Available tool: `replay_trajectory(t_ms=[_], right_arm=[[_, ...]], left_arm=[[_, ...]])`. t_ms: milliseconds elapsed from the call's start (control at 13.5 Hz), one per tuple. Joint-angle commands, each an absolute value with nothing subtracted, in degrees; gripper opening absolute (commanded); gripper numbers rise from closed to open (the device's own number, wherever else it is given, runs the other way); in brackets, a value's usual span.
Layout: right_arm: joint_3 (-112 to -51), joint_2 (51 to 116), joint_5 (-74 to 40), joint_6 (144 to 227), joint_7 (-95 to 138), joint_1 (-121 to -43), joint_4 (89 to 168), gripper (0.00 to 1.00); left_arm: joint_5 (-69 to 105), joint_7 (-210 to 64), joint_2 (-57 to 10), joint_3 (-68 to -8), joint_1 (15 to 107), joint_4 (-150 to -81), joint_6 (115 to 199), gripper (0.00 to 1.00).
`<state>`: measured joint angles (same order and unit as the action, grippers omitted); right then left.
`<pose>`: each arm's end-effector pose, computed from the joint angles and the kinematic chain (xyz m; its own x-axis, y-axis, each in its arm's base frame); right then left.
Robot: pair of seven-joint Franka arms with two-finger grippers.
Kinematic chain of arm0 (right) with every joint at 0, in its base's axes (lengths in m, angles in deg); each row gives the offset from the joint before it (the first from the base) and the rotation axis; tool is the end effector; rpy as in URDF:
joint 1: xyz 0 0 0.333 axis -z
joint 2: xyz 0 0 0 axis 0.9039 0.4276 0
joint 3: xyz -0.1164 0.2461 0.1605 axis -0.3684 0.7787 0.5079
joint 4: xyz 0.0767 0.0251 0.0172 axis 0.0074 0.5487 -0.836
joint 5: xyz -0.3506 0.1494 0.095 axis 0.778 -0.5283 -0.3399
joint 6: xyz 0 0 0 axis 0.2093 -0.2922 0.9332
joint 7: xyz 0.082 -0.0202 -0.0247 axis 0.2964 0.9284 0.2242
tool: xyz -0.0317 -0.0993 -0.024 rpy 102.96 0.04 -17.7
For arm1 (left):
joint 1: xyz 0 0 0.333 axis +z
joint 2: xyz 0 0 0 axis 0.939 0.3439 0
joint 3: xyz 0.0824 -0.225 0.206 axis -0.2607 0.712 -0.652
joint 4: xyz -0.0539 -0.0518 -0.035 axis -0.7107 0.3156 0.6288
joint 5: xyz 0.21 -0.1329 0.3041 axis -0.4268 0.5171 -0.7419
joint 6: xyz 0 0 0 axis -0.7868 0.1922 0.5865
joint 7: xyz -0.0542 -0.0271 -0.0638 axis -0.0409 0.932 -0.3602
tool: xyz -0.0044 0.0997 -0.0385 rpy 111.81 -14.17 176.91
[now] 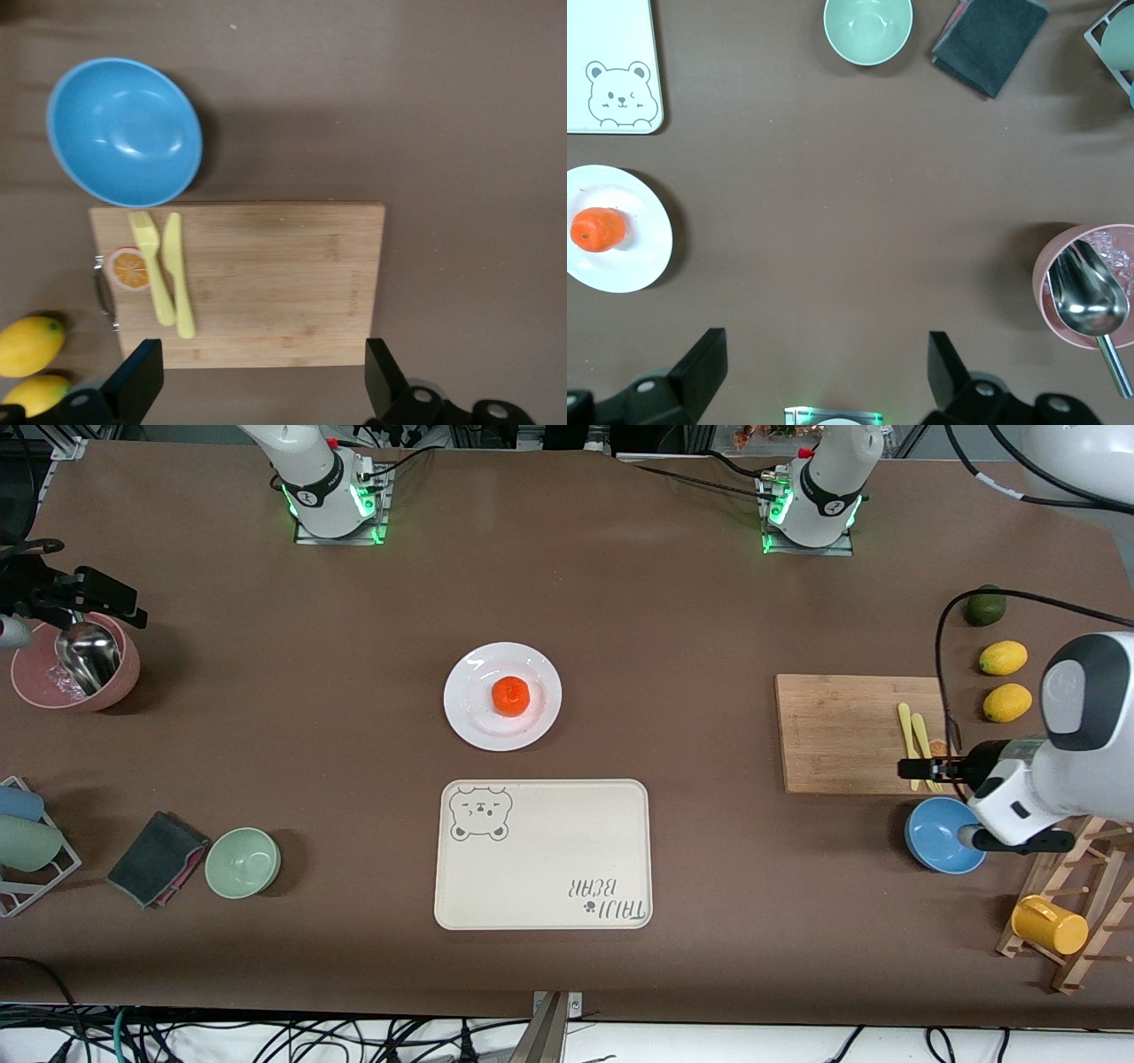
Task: Place orange and plate with both arms
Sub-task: 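Withdraw the left gripper while the right gripper reaches toward the plate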
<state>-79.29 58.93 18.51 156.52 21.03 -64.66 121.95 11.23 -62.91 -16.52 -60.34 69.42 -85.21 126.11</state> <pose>0.5421 -0.0281 0.6041 0.9950 0.0203 -0.0983 0.0168 -0.9992 -0.0364 0.6872 0.0291 0.4255 0.9607 0.0028 -0.2777 0.0085 -0.9998 0.0193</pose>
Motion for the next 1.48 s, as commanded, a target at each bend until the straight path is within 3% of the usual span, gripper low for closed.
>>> replay_trajectory(t_ms=[0, 370, 667, 1111, 1407], right_arm=[[-79.11, 58.69, 17.86, 150.46, 20.84, -64.51, 120.79, 1.00], [-78.41, 58.43, 18.11, 151.92, 20.76, -64.86, 121.31, 1.00], [-75.07, 57.64, 17.94, 156.48, 19.88, -64.86, 125.86, 1.00], [-70.68, 60.26, 15.23, 165.27, 19.70, -64.86, 132.29, 1.00], [-70.58, 64.74, 10.04, 168.71, 19.96, -64.95, 132.03, 1.00]], left_arm=[[8.75, -61.77, -19.51, -59.63, 70.41, -86.79, 125.47, 1.00], [10.41, -62.12, -25.29, -59.10, 72.43, -88.19, 125.64, 1.00], [10.94, -61.77, -40.04, -59.10, 72.44, -104.95, 137.05, 1.00], [10.77, -62.74, -45.26, -59.10, 71.73, -105.77, 133.38, 1.00], [10.77, -62.47, -45.96, -59.01, 70.07, -105.33, 131.19, 1.00]])
